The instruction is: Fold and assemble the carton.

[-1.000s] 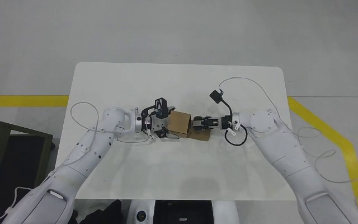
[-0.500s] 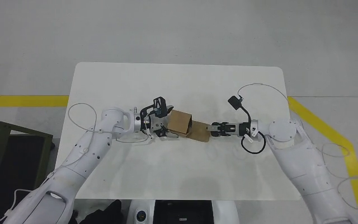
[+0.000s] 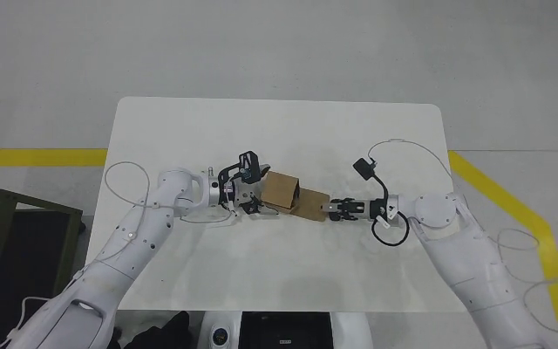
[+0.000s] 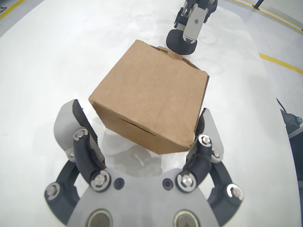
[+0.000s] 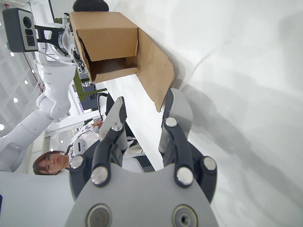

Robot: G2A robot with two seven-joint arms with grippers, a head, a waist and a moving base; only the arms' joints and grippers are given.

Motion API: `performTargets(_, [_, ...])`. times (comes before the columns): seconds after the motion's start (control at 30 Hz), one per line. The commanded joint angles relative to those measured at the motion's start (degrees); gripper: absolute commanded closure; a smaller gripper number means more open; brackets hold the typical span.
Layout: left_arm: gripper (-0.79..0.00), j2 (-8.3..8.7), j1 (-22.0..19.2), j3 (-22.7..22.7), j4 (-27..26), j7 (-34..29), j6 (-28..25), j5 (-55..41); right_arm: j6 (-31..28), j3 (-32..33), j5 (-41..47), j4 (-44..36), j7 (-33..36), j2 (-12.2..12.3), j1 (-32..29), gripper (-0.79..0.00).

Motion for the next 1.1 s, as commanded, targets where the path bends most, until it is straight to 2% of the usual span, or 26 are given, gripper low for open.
performTargets(0.0, [-0.785,0.01,0.1,-0.1,-0.1,-0.1,-0.1,0.0,-0.4,-0.7,0.2,0.8,0.1,-0.2,0.5,-0.32])
performTargets(0.3, [-0.785,0.02,0.5,-0.6,-0.5,-0.7,-0.4,-0.4,-4.3,-3.9,4.4,4.3,0.0,-1.4,3.3,-0.332])
performTargets(0.63, [-0.785,-0.02,0.8,-1.0,-0.9,-1.1,-0.6,-0.3,-5.2,-6.8,5.7,7.6,-0.6,-2.6,6.5,-0.332])
performTargets(1.07, [-0.785,-0.08,1.1,-1.3,-1.3,-1.7,-1.1,-0.1,-8.6,-9.4,9.3,6.1,0.1,-4.0,9.1,-0.339])
